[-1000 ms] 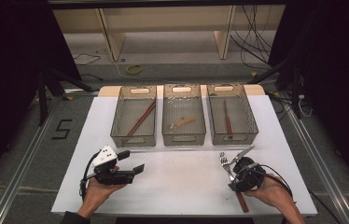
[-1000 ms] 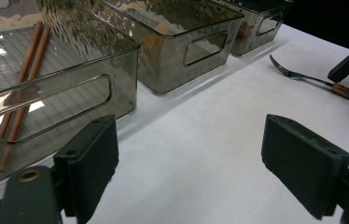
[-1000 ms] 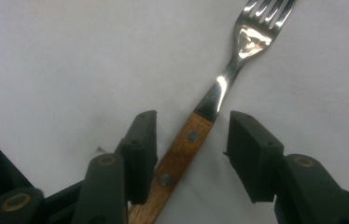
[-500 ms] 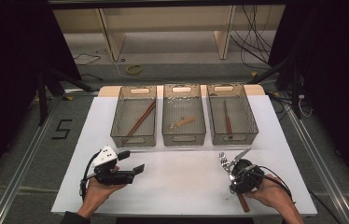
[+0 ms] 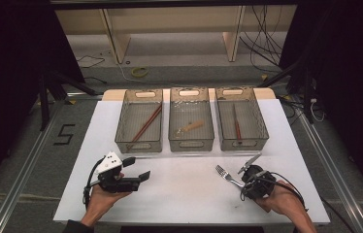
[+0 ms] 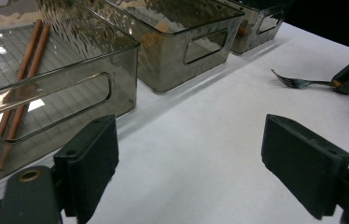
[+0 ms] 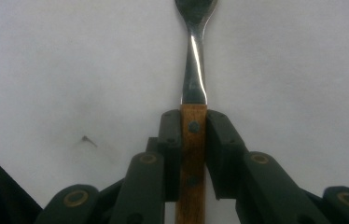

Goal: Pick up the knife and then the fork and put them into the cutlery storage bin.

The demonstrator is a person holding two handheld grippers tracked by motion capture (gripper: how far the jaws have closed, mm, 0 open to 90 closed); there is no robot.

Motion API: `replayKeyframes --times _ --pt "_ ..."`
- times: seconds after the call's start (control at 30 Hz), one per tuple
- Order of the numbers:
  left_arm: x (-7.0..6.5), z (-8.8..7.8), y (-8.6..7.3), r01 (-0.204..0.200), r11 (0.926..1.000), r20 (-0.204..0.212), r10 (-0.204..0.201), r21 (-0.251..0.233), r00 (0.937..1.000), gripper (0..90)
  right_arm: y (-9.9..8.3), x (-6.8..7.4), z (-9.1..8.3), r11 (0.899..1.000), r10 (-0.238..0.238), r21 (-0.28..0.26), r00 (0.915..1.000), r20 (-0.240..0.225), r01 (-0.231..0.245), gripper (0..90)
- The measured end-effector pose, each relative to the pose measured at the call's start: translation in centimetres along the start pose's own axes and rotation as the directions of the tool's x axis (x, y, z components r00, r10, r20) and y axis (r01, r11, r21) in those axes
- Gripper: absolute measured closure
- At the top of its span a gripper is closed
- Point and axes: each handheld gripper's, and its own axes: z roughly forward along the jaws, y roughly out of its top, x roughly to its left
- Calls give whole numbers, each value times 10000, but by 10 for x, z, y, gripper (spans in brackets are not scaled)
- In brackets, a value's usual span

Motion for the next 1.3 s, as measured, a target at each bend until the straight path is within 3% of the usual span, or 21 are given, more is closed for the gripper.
replayKeyframes --times 0.43,0.9,1.3 --pt "1 0 0 -8 10000 -44 8 -9 10000 183 -1 -2 -5 9988 -186 -455 9998 2 186 778" --pt "0 0 0 15 9999 53 -15 -100 10000 183 1 -4 -23 9863 -148 -1642 9997 187 177 778" --pt "-1 0 0 23 9999 79 -22 -114 10000 183 6 -13 -31 9788 -78 -2046 9999 120 101 778"
